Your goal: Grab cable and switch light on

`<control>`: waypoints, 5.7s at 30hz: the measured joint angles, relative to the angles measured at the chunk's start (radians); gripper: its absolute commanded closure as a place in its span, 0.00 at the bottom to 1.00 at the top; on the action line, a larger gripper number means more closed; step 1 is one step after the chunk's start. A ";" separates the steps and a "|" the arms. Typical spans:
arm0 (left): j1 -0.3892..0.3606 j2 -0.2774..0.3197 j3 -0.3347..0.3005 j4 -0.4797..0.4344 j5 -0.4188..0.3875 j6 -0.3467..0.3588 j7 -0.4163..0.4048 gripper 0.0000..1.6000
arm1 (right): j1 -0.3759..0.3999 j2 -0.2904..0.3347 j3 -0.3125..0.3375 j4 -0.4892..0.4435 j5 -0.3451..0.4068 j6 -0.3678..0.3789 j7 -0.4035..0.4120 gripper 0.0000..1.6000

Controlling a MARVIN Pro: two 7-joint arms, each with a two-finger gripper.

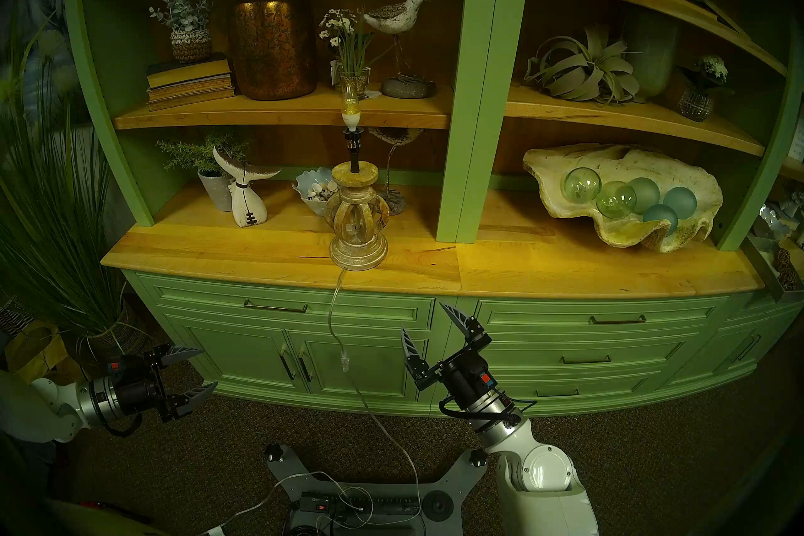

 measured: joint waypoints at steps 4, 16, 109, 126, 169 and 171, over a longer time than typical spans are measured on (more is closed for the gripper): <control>0.000 -0.024 0.004 -0.012 0.030 0.069 0.070 0.00 | 0.000 0.000 0.000 0.001 0.000 0.000 0.000 0.00; 0.025 -0.074 0.000 -0.096 0.023 0.107 0.303 0.00 | 0.000 0.000 0.000 0.003 0.000 0.000 0.000 0.00; -0.141 -0.760 0.027 0.064 0.333 0.450 0.892 0.00 | 0.000 0.000 0.000 0.006 0.000 0.000 -0.002 0.00; -0.143 -0.780 0.026 0.123 0.422 0.379 0.911 0.00 | 0.000 0.000 0.000 0.005 0.000 0.000 -0.003 0.00; -0.148 -0.828 0.006 0.170 0.386 0.395 0.953 1.00 | -0.001 0.000 0.000 0.005 0.000 0.000 -0.003 0.00; -0.151 -0.825 0.010 0.171 0.379 0.387 0.920 1.00 | -0.001 0.000 0.000 0.005 0.000 0.000 -0.003 0.00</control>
